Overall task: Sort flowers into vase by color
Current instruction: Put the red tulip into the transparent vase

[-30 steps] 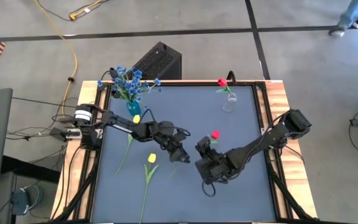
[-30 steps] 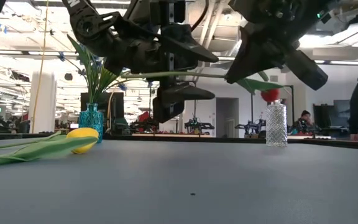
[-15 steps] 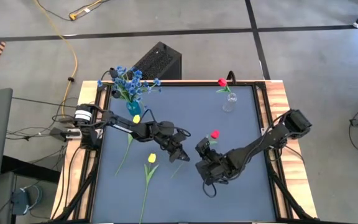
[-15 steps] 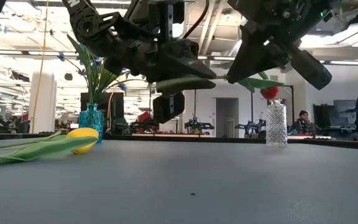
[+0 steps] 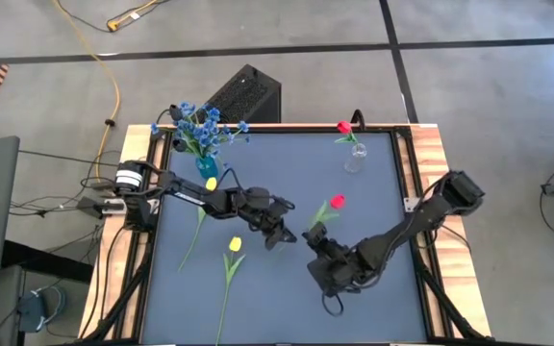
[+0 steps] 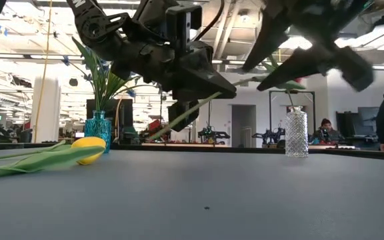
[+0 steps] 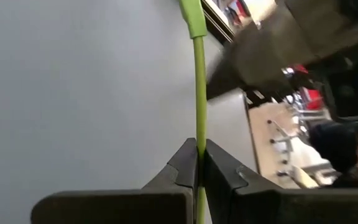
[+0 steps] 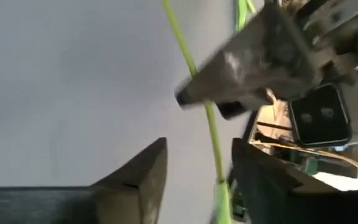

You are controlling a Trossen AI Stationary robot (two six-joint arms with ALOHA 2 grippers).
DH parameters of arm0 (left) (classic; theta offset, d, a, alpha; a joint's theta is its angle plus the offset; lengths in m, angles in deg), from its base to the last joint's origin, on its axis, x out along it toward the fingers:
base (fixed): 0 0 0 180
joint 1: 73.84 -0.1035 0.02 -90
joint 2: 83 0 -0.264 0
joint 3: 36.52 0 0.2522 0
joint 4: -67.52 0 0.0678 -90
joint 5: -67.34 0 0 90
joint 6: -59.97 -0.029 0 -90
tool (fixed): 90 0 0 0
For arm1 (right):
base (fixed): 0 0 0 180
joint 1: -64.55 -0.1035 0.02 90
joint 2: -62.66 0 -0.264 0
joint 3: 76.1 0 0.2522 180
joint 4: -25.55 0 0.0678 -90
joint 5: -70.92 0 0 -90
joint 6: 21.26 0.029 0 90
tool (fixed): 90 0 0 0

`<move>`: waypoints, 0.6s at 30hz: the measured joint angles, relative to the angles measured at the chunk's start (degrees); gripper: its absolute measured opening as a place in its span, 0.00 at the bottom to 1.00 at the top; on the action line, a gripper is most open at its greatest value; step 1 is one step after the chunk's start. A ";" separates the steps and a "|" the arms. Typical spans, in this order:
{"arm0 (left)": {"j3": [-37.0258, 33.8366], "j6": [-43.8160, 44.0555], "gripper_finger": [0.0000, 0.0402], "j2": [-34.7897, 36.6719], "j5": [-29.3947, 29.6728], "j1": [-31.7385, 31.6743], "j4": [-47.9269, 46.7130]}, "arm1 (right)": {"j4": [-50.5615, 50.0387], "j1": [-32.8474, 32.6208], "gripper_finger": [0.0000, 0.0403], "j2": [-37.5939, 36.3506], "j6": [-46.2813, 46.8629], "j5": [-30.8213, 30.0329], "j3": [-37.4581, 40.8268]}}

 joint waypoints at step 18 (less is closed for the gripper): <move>0.04 -24.12 0.00 6.41 16.18 5.67 16.30 | 35.41 -5.21 0.52 -24.46 38.59 10.92 31.18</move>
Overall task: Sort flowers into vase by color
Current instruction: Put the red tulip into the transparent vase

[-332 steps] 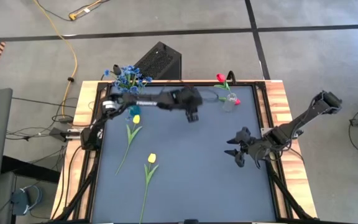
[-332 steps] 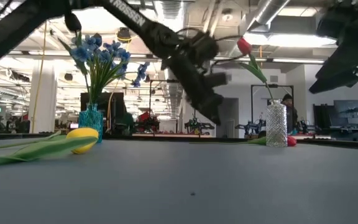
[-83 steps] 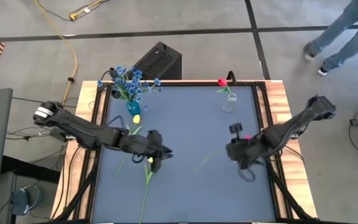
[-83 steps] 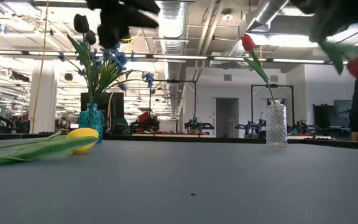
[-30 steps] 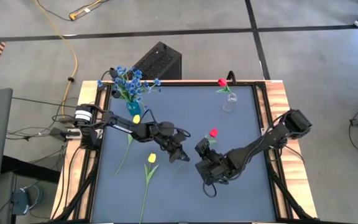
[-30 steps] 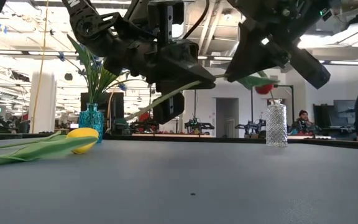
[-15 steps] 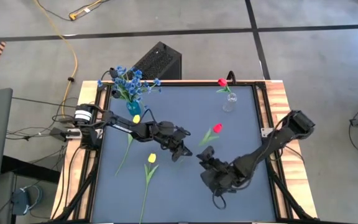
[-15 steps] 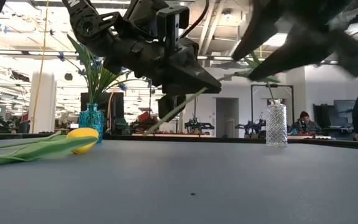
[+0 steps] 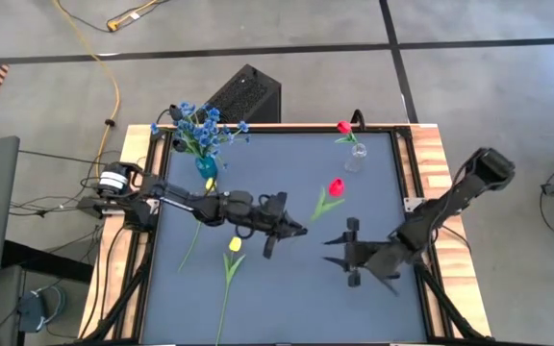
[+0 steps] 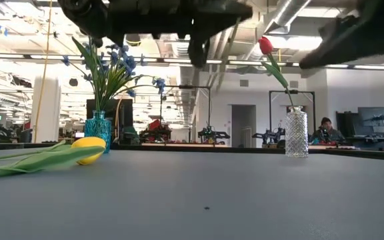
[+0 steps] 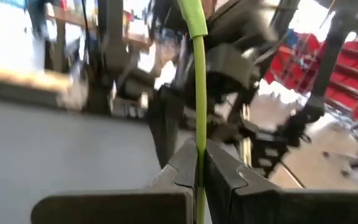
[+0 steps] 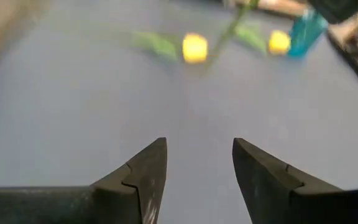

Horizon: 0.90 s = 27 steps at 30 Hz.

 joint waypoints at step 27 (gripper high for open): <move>-0.04 -6.10 0.00 0.00 6.03 0.77 10.65 | 58.36 18.07 0.51 8.72 -18.69 18.52 7.44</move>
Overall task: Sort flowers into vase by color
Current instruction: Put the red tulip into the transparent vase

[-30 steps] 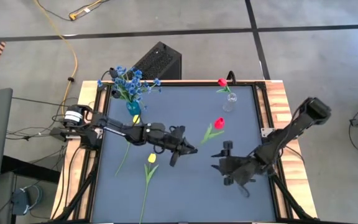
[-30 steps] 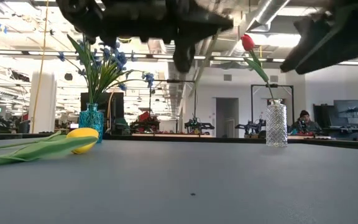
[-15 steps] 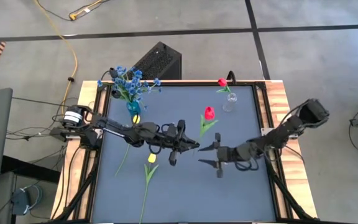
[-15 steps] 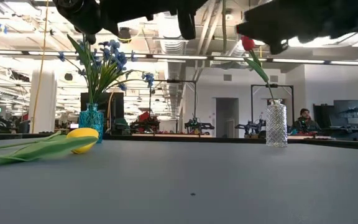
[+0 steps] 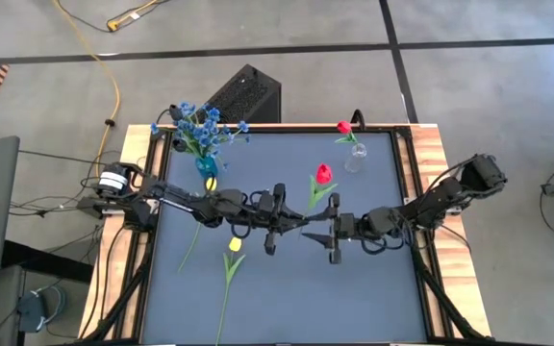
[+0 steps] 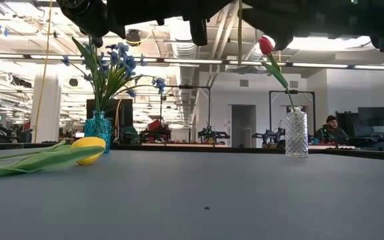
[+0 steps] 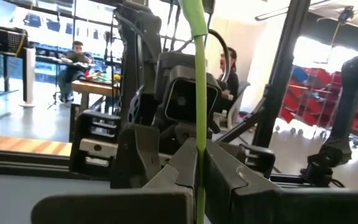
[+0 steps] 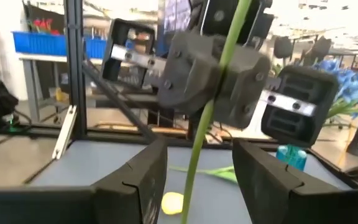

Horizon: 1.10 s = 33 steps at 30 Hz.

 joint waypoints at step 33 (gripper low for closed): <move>-0.04 -6.34 0.24 -0.07 5.16 -1.30 -3.60 | -25.06 -0.49 0.06 -14.28 2.98 -8.65 -2.80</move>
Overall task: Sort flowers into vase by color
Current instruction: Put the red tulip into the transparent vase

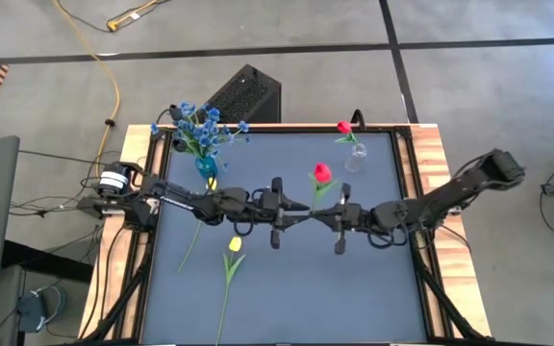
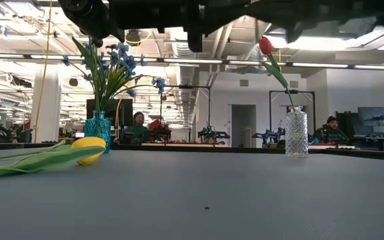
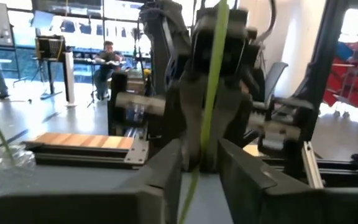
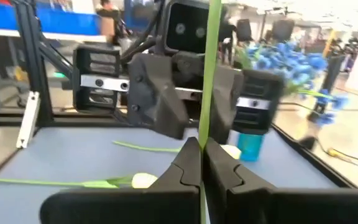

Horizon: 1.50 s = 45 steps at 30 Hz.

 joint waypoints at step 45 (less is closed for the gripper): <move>-2.38 -5.03 0.31 10.34 16.68 7.88 -38.14 | -8.05 46.71 0.06 -31.05 0.04 0.93 16.37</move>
